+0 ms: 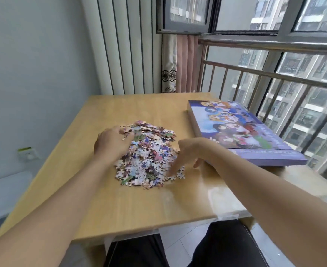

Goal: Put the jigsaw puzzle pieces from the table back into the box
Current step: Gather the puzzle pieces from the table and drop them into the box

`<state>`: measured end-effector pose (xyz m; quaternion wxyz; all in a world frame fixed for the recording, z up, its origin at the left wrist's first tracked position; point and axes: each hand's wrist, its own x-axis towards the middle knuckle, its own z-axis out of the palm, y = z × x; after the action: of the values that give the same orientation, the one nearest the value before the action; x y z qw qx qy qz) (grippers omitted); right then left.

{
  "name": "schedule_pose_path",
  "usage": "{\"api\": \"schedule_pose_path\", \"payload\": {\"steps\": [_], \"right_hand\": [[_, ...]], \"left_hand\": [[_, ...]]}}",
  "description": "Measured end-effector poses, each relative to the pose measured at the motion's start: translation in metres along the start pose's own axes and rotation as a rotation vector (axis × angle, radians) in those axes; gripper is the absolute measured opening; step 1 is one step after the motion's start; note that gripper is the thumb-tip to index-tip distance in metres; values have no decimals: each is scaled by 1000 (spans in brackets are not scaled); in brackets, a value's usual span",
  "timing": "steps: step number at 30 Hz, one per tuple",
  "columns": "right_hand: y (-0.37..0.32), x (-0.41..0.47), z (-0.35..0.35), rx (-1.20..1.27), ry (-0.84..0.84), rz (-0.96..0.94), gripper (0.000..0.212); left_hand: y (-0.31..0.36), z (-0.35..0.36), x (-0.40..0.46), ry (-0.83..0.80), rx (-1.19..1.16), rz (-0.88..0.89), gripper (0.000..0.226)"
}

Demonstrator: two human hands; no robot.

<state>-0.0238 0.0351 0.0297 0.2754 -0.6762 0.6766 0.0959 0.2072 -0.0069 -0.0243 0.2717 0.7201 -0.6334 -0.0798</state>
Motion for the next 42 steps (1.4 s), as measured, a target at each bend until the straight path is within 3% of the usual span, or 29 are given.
{"api": "schedule_pose_path", "payload": {"steps": [2,4,10,14,21,31,42], "right_hand": [[-5,4,8,-53,50,0,94],[-13,10,15,56,95,-34,100],[-40,23,22,394,164,16,65],[-57,28,16,426,80,47,83],[-72,49,22,398,144,40,81],[-60,56,24,831,133,49,75],[-78,53,23,877,6,43,68]], "left_hand": [[-17,13,-12,-79,44,-74,69],[-26,26,-24,-103,27,-32,77],[-17,37,-34,-116,-254,108,47],[-17,32,-34,-75,-396,99,40],[-28,28,-35,-55,-577,110,30],[-27,29,-39,-19,-492,175,17],[-26,29,-38,-60,-577,202,28]]}}
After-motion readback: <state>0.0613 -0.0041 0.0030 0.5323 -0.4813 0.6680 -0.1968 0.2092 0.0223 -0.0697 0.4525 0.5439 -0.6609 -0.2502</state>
